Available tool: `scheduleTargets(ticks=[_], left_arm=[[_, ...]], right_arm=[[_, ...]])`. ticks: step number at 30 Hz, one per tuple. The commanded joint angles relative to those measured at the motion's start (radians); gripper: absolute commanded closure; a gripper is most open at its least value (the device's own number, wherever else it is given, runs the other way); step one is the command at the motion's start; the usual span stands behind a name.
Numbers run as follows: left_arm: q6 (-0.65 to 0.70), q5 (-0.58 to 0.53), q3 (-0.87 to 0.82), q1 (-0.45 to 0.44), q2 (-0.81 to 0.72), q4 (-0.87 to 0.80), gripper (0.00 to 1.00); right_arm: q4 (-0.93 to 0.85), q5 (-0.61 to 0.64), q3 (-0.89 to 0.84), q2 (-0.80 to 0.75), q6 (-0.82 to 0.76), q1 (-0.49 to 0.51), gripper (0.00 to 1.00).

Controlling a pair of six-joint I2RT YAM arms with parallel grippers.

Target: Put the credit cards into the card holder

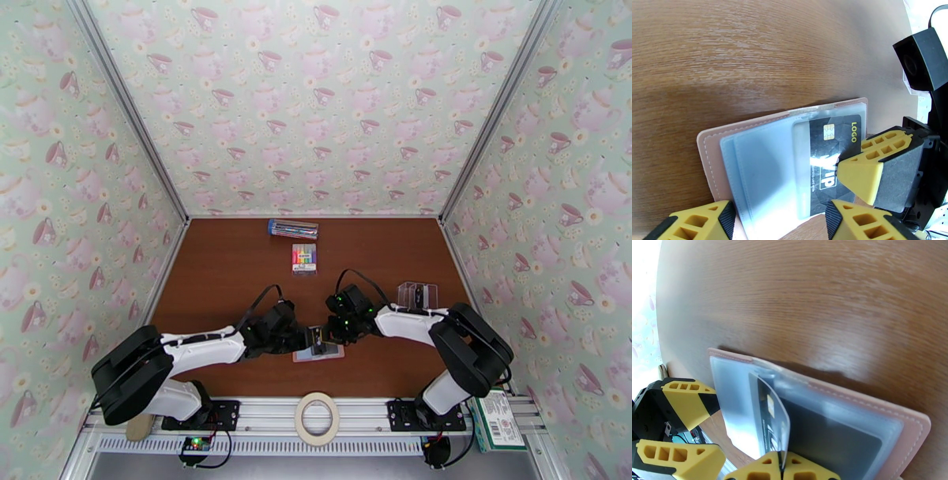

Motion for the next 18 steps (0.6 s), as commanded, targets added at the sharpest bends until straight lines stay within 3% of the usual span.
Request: scheduleTargets(ticks=[1,8,18], left_arm=[[0.014,-0.01,0.02,-0.006,-0.005,-0.022,0.34],[0.016,-0.01,0.018,-0.006,-0.008,-0.019,0.33],[0.014,-0.008,0.014,-0.006,-0.002,-0.011,0.33]], right_arm=[[-0.112,0.095,0.008,-0.007,-0.025,0.018,0.94],[-0.169,0.149,0.032,-0.039,-0.036,0.019,0.77],[-0.165,0.157,0.046,-0.019,-0.033,0.019,0.72]])
